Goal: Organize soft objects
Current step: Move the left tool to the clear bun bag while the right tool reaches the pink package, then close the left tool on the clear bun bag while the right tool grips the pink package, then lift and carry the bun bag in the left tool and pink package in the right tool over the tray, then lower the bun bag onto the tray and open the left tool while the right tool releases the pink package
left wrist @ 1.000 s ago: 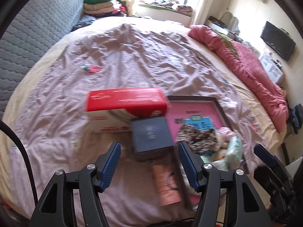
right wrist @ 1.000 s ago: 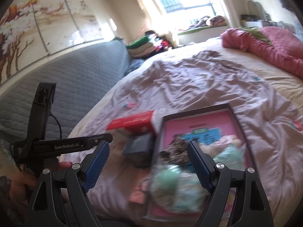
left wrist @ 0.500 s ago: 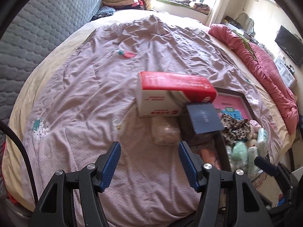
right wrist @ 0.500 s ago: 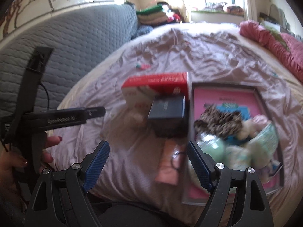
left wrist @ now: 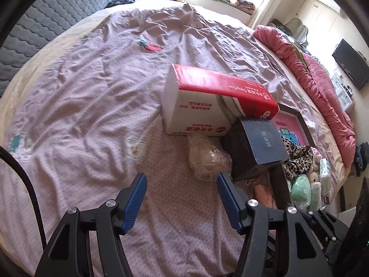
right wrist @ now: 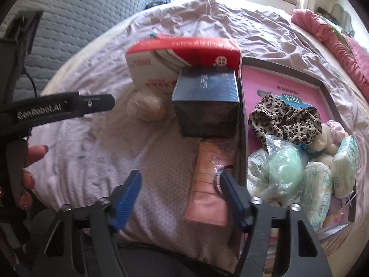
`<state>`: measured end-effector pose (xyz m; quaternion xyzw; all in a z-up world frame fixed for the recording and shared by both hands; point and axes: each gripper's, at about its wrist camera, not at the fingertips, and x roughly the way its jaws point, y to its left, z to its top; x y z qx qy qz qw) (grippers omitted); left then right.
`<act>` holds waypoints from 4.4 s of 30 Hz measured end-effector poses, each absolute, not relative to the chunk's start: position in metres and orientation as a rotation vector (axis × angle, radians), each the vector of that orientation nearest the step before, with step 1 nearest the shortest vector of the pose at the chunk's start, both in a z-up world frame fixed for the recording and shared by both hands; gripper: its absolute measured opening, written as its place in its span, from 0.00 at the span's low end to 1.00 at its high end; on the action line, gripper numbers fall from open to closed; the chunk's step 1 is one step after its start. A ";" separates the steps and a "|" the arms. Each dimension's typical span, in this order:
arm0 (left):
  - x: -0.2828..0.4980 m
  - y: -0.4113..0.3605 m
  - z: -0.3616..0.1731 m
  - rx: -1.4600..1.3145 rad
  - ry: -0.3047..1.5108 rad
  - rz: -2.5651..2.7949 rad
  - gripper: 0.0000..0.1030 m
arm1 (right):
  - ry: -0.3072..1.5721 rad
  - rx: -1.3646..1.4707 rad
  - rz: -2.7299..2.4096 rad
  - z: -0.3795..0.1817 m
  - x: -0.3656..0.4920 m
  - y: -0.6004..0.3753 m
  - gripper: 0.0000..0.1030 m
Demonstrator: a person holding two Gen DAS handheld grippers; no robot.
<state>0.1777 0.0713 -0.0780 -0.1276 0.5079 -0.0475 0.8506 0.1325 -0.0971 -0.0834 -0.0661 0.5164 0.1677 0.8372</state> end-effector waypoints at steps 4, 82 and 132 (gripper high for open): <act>0.187 0.064 -0.086 -0.279 1.078 -0.137 0.61 | 1.146 -0.214 0.290 -0.101 0.142 -0.091 0.57; 0.143 -0.147 0.013 -0.020 0.929 -0.375 0.43 | 0.660 0.484 0.284 0.024 0.114 -0.375 0.25; 0.207 -0.163 -0.065 -0.070 1.072 -0.365 0.55 | 0.814 0.570 0.172 -0.080 0.137 -0.400 0.45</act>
